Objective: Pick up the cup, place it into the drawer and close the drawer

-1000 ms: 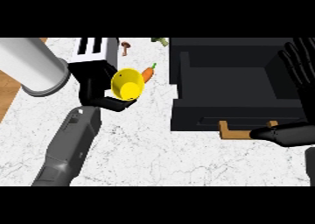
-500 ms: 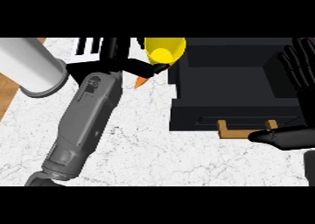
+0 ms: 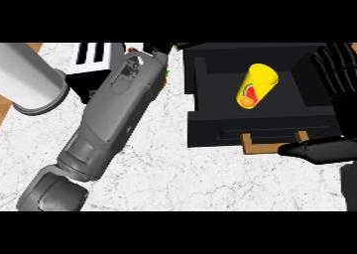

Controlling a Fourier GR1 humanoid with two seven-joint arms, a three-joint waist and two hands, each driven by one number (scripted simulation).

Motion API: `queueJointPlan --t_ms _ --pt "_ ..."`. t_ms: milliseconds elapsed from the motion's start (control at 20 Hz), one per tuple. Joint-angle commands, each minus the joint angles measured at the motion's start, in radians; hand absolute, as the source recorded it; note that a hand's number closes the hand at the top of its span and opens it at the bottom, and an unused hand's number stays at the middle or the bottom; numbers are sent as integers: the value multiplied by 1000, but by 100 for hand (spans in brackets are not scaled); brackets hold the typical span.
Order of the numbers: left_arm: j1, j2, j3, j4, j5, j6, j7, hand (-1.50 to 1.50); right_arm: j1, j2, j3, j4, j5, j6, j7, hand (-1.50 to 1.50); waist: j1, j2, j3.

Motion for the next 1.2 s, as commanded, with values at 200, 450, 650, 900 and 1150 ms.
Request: queueJointPlan --t_ms 200,450,650,900,1150 --pt "-118 -1 -127 242 63 109 61 150 -65 -15 -14 36 -24 19 -16 -150 -53 19 1" --pt "-124 -1 -223 309 91 23 127 150 -30 4 8 6 -31 32 -27 -150 -92 23 2" --pt "-91 -1 -287 323 101 -24 113 150 -74 -21 7 33 -38 55 -22 -150 -123 33 2" --pt "-40 -1 -327 297 154 -5 83 -150 -105 33 71 39 -18 37 -18 -150 -153 42 1" --pt "-22 -1 -274 242 272 -4 19 -150 -143 41 123 59 -126 152 -17 -150 -167 51 0"
